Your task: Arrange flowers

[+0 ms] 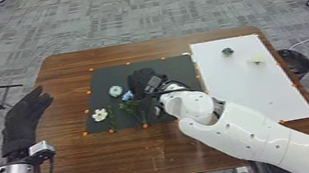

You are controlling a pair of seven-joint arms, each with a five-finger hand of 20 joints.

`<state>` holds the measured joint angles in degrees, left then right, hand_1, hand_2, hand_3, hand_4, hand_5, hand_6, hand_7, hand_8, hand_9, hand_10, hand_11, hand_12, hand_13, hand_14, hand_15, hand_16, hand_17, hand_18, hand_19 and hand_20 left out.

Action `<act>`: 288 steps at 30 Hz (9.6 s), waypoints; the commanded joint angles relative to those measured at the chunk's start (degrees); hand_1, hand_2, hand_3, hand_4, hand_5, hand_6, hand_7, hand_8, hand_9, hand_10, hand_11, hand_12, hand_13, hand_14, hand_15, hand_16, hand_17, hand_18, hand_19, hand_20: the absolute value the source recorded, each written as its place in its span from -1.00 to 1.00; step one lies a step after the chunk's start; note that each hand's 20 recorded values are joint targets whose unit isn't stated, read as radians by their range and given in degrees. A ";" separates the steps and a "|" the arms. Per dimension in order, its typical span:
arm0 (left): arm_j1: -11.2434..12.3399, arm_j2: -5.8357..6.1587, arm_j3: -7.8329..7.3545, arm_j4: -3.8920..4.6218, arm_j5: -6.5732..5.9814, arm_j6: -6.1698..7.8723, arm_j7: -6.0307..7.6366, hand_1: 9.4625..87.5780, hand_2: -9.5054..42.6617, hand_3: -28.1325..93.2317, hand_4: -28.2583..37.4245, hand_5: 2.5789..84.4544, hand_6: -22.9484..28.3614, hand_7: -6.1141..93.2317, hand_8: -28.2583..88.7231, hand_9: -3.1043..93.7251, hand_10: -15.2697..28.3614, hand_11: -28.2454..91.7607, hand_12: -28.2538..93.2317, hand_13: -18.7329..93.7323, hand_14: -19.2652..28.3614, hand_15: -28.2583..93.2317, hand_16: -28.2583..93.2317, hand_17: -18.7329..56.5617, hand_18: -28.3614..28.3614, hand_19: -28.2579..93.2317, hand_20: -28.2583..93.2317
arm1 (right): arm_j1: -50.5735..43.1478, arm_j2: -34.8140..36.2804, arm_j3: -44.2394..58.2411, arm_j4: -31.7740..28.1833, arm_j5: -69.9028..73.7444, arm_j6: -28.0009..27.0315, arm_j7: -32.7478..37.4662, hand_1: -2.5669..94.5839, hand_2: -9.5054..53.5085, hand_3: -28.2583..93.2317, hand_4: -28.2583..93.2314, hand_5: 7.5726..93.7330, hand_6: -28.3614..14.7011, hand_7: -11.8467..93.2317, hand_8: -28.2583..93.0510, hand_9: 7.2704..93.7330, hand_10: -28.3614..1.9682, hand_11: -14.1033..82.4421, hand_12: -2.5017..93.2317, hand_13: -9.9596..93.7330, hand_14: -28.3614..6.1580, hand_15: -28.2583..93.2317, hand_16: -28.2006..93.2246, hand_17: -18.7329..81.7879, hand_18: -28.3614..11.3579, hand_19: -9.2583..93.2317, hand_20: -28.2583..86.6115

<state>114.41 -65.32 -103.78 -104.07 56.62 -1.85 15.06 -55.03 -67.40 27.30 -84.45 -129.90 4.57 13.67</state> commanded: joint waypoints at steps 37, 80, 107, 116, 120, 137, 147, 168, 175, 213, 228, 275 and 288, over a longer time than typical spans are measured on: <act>0.43 -0.12 -0.08 -0.38 0.34 -0.77 -0.42 -0.74 -0.77 0.65 -1.00 0.03 -0.06 -0.65 -0.64 -0.01 0.29 -0.24 -0.33 -0.04 0.54 -0.25 -0.48 -0.45 0.48 -0.40 -0.25 | 3.63 9.31 6.89 -6.60 5.67 -3.54 1.60 -0.19 -1.00 0.61 -0.86 0.16 0.34 -0.47 -0.68 0.26 -0.04 -0.47 -0.59 0.42 -0.11 0.21 -0.02 -0.06 -0.68 0.53 0.50; 2.59 -1.54 1.10 -1.58 -0.31 2.70 1.68 -0.70 -0.81 0.66 -1.00 0.02 -0.08 -0.63 -0.64 -0.01 0.29 -0.24 -0.33 -0.03 0.53 -0.23 -0.48 -0.45 0.49 -0.38 -0.25 | -19.80 27.56 33.51 -1.36 -2.65 -5.32 8.52 -0.07 -1.00 0.62 -0.92 0.13 0.36 -0.44 -0.69 0.25 0.02 -0.44 -0.62 0.52 -0.01 0.37 -0.04 0.02 -0.70 0.65 0.49; 2.79 -0.57 0.59 -1.70 -0.18 2.20 1.15 -0.70 -0.80 0.66 -1.00 0.03 -0.08 -0.64 -0.64 -0.01 0.29 -0.24 -0.33 -0.03 0.53 -0.23 -0.48 -0.45 0.49 -0.38 -0.25 | -0.54 31.35 14.53 -11.66 7.79 7.88 1.83 0.28 -1.00 0.37 -0.85 0.68 0.47 -0.39 -0.44 0.83 0.19 -0.50 -0.35 0.62 0.10 0.41 0.06 0.10 -0.68 0.69 0.55; 2.09 -0.91 1.24 -1.36 -0.26 2.26 1.44 -0.69 -0.81 0.67 -1.00 0.03 -0.08 -0.64 -0.64 -0.01 0.29 -0.24 -0.33 -0.03 0.54 -0.23 -0.48 -0.45 0.49 -0.38 -0.25 | 9.28 22.72 0.64 -9.72 8.65 1.57 -7.52 0.29 -1.00 0.36 -0.86 0.67 0.47 -0.38 -0.45 0.81 0.24 -0.53 -0.34 0.60 0.11 0.41 0.06 0.09 -0.65 0.68 0.55; 2.05 -1.03 1.27 -1.32 -0.18 2.22 1.31 -0.70 -0.81 0.66 -1.00 0.03 -0.07 -0.64 -0.64 -0.01 0.29 -0.24 -0.33 -0.03 0.54 -0.23 -0.48 -0.45 0.49 -0.38 -0.25 | 10.59 19.51 -2.38 -8.13 7.85 1.02 -9.28 0.29 -1.00 0.36 -0.86 0.66 0.47 -0.38 -0.46 0.80 0.27 -0.55 -0.34 0.59 0.11 0.41 0.06 0.08 -0.64 0.67 0.55; 1.72 -1.36 1.52 -1.00 -0.28 1.93 1.29 -0.70 -0.80 0.66 -1.00 0.02 -0.08 -0.63 -0.64 -0.01 0.29 -0.24 -0.33 -0.03 0.53 -0.23 -0.48 -0.45 0.49 -0.38 -0.25 | 8.11 14.84 -1.69 -1.82 -1.74 -2.82 -12.52 0.30 -1.00 0.39 -0.89 0.63 0.52 -0.35 -0.49 0.81 0.32 -0.62 -0.30 0.57 0.14 0.42 0.06 0.07 -0.62 0.65 0.56; 1.47 -1.37 1.42 -0.88 -0.16 1.51 1.08 -0.70 -0.81 0.66 -1.00 0.03 -0.08 -0.64 -0.64 -0.01 0.29 -0.24 -0.33 -0.03 0.53 -0.23 -0.48 -0.45 0.49 -0.38 -0.25 | 6.15 14.89 0.69 -0.73 -2.21 -5.87 -11.59 0.29 -1.00 0.41 -0.88 0.60 0.52 -0.34 -0.49 0.79 0.33 -0.63 -0.30 0.56 0.12 0.42 0.06 0.06 -0.61 0.64 0.56; 1.22 -1.09 1.44 -0.85 -0.08 0.76 0.33 -0.69 -0.81 0.66 -1.00 0.02 -0.07 -0.64 -0.64 -0.01 0.29 -0.24 -0.33 -0.04 0.54 -0.23 -0.48 -0.45 0.49 -0.38 -0.25 | 6.36 15.38 3.09 -3.30 1.11 -11.89 -8.78 0.13 -1.00 0.46 -0.83 0.38 0.38 -0.38 -0.48 0.46 0.13 -0.39 -0.58 0.50 0.07 0.42 0.04 0.01 -0.64 0.61 0.56; 1.17 -0.82 1.42 -0.88 0.06 0.67 0.02 -0.69 -0.80 0.66 -1.00 0.02 -0.07 -0.64 -0.64 -0.01 0.29 -0.24 -0.33 -0.04 0.53 -0.23 -0.48 -0.45 0.49 -0.38 -0.25 | 7.05 16.96 5.09 -5.77 3.87 -15.55 -7.90 0.03 -1.00 0.56 -0.85 0.32 0.38 -0.41 -0.57 0.40 0.08 -0.41 -0.59 0.48 0.06 0.42 0.03 0.00 -0.64 0.61 0.55; 1.70 -1.46 1.54 -1.11 -0.21 0.82 0.93 -0.68 -0.81 0.66 -0.99 0.02 -0.08 -0.64 -0.64 -0.01 0.29 -0.24 -0.33 -0.04 0.54 -0.23 -0.48 -0.45 0.49 -0.38 -0.25 | 0.22 13.78 23.64 7.31 -10.82 -26.58 5.36 -0.14 -1.00 0.54 -0.86 -0.16 0.18 -0.58 -0.63 -0.13 -0.14 -0.59 -0.63 0.43 -0.15 0.37 -0.07 -0.04 -0.77 0.60 0.50; 1.47 -1.60 1.62 -1.10 -0.32 0.97 0.99 -0.68 -0.81 0.66 -1.00 0.02 -0.08 -0.64 -0.64 -0.01 0.29 -0.24 -0.33 -0.04 0.54 -0.23 -0.48 -0.45 0.49 -0.38 -0.25 | -3.40 11.92 26.08 11.45 -12.84 -19.05 6.51 0.00 -1.00 0.51 -0.84 0.07 0.31 -0.50 -0.67 0.29 -0.02 -0.45 -0.61 0.53 -0.04 0.43 -0.04 0.04 -0.75 0.68 0.50; 1.20 -0.33 1.56 -1.55 0.16 -0.08 -0.04 -0.69 -0.81 0.67 -1.00 0.02 -0.08 -0.64 -0.64 -0.01 0.29 -0.24 -0.33 -0.04 0.54 -0.23 -0.48 -0.45 0.49 -0.38 -0.25 | -20.67 19.34 22.24 -19.96 3.68 -0.50 10.18 0.30 -1.00 0.36 -0.80 0.67 0.37 -0.42 -0.39 0.88 0.15 -0.42 -0.28 0.71 0.22 0.53 0.09 0.20 -0.75 0.86 0.52; 1.98 -0.76 1.23 -1.79 -0.01 0.02 -0.12 -0.69 -0.81 0.66 -1.00 0.02 -0.07 -0.64 -0.64 -0.02 0.29 -0.24 -0.33 -0.04 0.54 -0.23 -0.48 -0.45 0.49 -0.38 -0.25 | -21.79 18.58 20.07 -20.55 4.50 -2.14 9.51 0.30 -1.00 0.35 -0.80 0.68 0.37 -0.43 -0.39 0.88 0.15 -0.41 -0.28 0.71 0.21 0.53 0.09 0.20 -0.75 0.86 0.51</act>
<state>115.66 -65.55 -102.30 -105.29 56.60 -1.39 15.30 -76.03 -48.16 49.14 -104.39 -125.01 3.61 24.01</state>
